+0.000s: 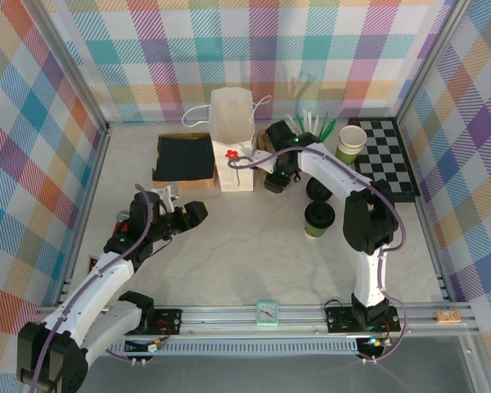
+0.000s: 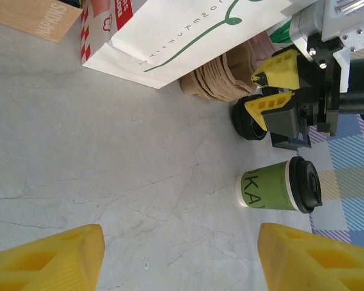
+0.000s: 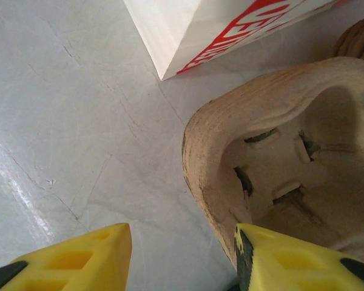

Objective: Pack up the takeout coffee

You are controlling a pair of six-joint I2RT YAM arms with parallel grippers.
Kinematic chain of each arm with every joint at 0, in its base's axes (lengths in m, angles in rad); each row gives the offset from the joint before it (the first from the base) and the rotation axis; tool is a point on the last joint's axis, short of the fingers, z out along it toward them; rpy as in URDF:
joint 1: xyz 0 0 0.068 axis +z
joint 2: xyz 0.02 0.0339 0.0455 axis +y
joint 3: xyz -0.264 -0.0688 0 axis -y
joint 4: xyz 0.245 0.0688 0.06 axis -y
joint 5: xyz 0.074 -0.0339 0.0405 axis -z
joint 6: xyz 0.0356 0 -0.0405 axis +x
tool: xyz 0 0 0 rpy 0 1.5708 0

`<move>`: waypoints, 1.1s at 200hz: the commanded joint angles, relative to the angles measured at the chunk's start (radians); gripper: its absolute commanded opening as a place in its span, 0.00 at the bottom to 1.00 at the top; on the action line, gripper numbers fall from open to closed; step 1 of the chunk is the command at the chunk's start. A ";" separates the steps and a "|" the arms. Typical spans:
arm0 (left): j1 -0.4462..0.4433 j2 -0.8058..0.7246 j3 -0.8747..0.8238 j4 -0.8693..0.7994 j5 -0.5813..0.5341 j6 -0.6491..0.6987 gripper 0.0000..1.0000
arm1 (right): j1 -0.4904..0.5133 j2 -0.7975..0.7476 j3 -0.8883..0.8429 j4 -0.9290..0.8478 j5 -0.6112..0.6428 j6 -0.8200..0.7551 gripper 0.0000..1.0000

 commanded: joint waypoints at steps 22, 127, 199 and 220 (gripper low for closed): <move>0.014 -0.005 0.027 -0.023 -0.012 0.021 0.68 | 0.018 0.043 0.069 0.011 0.024 -0.032 0.42; 0.015 -0.005 0.036 -0.028 -0.010 0.027 0.67 | 0.020 0.092 0.101 0.028 0.068 -0.042 0.38; 0.017 -0.004 0.036 -0.030 -0.008 0.032 0.67 | 0.021 0.103 0.110 0.013 0.050 -0.037 0.29; 0.017 -0.007 0.036 -0.035 -0.011 0.034 0.67 | 0.021 0.107 0.117 0.008 0.048 -0.034 0.24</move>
